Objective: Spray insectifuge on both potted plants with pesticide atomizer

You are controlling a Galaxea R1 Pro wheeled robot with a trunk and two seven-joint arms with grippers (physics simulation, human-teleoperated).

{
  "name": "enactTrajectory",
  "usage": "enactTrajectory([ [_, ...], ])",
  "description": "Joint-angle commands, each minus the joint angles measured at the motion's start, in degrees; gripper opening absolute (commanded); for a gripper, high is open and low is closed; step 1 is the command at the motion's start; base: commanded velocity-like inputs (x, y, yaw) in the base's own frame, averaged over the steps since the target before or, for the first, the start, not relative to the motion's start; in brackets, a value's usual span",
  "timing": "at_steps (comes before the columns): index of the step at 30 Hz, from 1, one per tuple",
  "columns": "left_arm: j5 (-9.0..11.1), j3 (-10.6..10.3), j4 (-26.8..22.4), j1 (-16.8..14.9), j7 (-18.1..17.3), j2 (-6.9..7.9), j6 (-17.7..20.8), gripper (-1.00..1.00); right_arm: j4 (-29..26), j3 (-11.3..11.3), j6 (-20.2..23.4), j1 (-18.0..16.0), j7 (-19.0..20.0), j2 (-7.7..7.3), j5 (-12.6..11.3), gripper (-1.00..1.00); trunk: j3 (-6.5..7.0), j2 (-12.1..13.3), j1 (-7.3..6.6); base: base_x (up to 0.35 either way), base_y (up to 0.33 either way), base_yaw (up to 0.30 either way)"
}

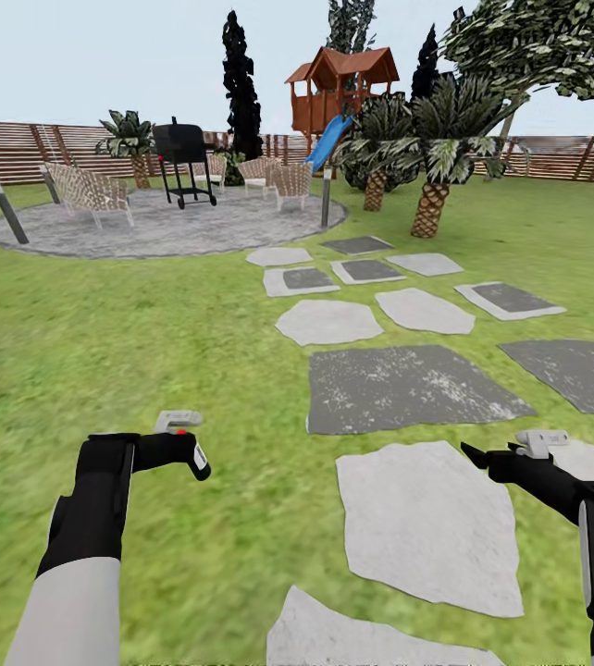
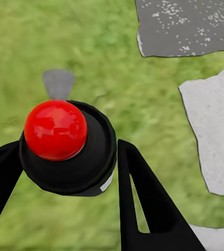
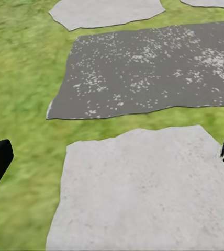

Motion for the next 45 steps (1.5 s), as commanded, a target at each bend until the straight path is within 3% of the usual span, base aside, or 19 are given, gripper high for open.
enactTrajectory([
  [1,-0.4,0.2,-0.1,-0.1,-0.6,-0.07,0.2,-1.00,-0.1,-0.1,0.1,-0.1,0.6,0.01,0.6,1.00,-0.06,0.0,-0.01,0.000,0.000,0.000],
  [14,-0.4,0.3,-0.2,-0.1,-0.6,-0.07,-0.2,-1.00,-0.1,-0.1,0.1,-0.1,0.6,0.01,0.6,1.00,-0.06,0.0,-0.01,0.042,0.022,0.000],
  [45,-0.4,0.7,-0.2,-0.1,-0.6,-0.07,-0.7,-1.00,-0.1,-0.2,0.1,-0.1,0.6,0.01,0.6,1.00,-0.06,0.0,-0.01,0.314,0.062,0.000],
])
